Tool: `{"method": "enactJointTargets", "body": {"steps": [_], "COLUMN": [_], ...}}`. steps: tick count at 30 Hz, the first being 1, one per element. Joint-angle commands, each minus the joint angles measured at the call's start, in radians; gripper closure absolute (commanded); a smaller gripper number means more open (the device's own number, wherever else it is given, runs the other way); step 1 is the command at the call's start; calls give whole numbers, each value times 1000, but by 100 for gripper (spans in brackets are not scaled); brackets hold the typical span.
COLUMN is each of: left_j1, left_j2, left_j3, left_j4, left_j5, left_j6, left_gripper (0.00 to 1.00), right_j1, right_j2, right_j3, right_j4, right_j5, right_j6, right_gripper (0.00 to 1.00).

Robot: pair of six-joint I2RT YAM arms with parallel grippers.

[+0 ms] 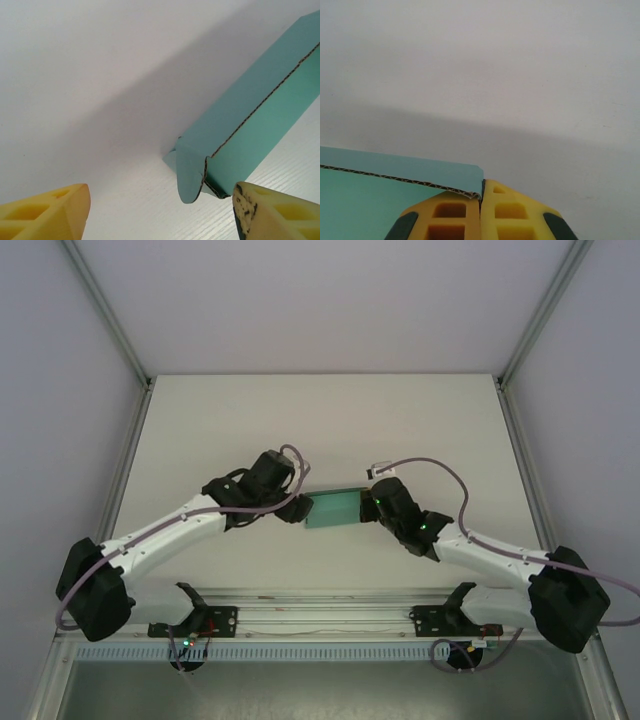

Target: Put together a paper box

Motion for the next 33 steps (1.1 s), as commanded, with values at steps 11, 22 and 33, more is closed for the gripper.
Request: {"method": "enactJointTargets", "body": {"steps": [11,22,33], "left_j1": [-2,-2,-13], "left_j2": [114,163,184], "left_j3": [86,130,16], "left_j4": [63,-39,33], "left_j5": [-17,-1,-8], "left_j6": [-82,-440,-478], "left_gripper": [90,100,100], "right_j1": [26,130,186], "right_j2": [14,49,147], "right_j3": [11,94,113], "right_j4": [-160,-302,-304], "right_j5": [40,254,317], "right_j6": [25,201,288], "right_gripper": [100,100,100]}}
